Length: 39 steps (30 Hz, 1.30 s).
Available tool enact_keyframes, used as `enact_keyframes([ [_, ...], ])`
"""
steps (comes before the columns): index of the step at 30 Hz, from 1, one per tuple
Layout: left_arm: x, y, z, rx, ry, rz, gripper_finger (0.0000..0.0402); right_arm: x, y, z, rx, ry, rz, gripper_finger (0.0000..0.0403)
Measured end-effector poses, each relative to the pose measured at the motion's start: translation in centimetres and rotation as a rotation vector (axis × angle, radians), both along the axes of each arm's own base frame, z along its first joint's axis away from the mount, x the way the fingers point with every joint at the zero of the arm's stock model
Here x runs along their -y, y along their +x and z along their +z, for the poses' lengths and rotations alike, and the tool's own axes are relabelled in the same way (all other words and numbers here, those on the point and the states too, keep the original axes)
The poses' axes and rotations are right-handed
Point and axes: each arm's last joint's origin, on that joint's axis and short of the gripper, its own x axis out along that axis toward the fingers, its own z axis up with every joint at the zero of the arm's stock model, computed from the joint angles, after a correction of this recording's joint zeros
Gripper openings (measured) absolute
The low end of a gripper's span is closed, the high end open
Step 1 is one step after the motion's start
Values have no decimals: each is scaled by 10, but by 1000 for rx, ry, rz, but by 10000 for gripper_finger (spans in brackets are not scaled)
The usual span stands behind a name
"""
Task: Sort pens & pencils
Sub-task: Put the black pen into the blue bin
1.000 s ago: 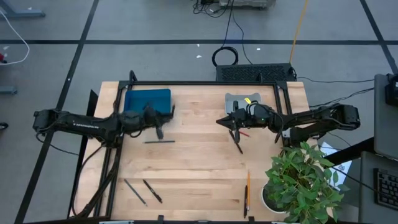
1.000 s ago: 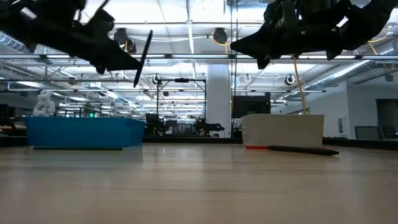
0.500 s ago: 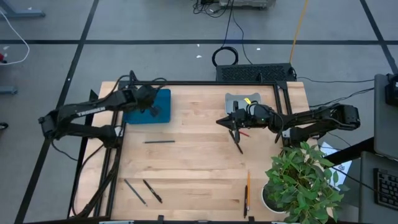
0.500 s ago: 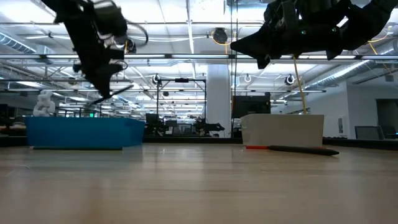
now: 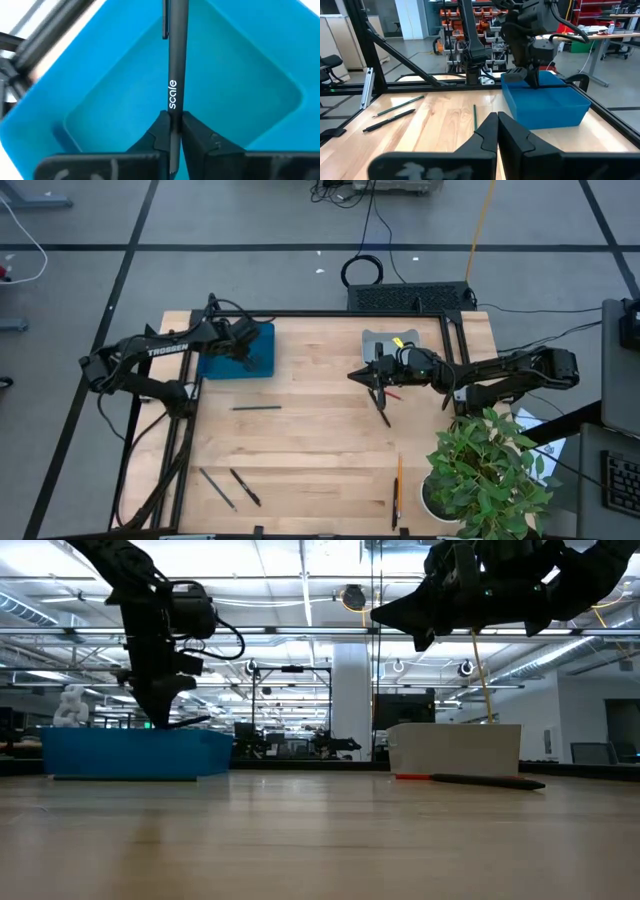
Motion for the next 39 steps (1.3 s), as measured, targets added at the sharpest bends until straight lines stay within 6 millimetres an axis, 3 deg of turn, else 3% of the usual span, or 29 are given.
enact_keyframes([
  [11, 1, 0, 0, 5, -18, -5, 156, 0, 0, 0, 0, 6, 0, 0],
  [16, 0, 0, 1, 5, -18, -4, 184, 0, 0, 0, 0, 7, 0, 0],
  [19, 0, 0, 14, 53, 14, -5, 187, 0, 0, 0, 0, 7, 0, 0],
  [24, 10, 2, 47, 269, 97, -102, 160, 0, 0, 0, 0, 5, 0, 0],
  [30, 43, 5, 72, 615, 255, -325, 90, 0, 0, 0, 0, 4, 0, 0],
  [35, 75, 7, 65, 855, 386, -527, 18, 0, 0, 0, 1, 2, 2, 0],
  [39, 95, 6, 49, 1004, 427, -621, 8, -1, 0, 1, 10, -6, 5, 0],
])
